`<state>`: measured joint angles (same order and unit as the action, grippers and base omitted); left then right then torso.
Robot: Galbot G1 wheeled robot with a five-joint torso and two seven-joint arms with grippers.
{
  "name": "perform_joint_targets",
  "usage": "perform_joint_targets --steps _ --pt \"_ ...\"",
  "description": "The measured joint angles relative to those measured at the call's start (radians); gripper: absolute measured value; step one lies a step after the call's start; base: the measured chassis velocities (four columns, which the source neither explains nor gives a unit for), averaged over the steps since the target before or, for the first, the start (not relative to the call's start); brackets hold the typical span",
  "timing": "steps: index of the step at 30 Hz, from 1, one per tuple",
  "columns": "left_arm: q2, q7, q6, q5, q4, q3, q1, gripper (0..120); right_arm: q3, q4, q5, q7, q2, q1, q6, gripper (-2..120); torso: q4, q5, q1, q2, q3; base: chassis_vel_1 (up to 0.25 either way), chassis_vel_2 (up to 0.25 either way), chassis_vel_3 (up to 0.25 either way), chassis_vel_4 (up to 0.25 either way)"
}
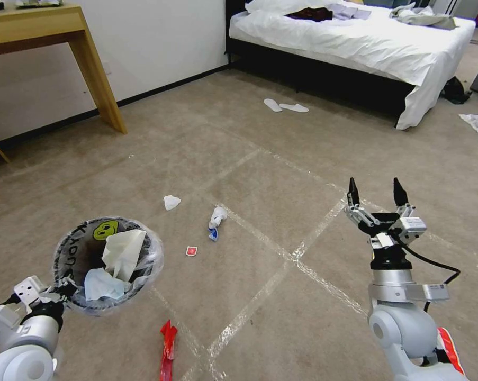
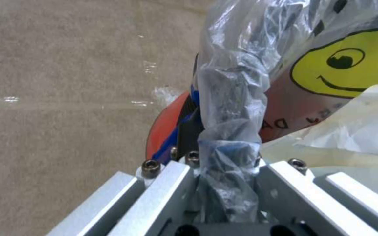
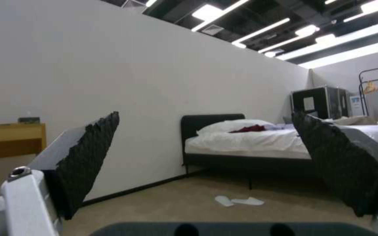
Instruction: Pick up the trash bin and place the garbage on the floor into it.
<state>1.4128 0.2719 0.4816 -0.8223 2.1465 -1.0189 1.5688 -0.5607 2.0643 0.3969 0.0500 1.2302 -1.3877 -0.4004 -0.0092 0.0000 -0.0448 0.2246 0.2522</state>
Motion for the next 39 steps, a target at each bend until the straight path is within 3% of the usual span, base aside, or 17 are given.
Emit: perform_joint_targets --steps 39 --pt "-0.007 0.000 -0.004 -0.004 -0.012 0.002 0.002 0 0.015 -0.017 -0.020 -0.004 0.002 -0.004 -0.009 100 0.0000 -0.0001 0.000 0.000 0.000 -0.084 0.081 0.083 -0.081"
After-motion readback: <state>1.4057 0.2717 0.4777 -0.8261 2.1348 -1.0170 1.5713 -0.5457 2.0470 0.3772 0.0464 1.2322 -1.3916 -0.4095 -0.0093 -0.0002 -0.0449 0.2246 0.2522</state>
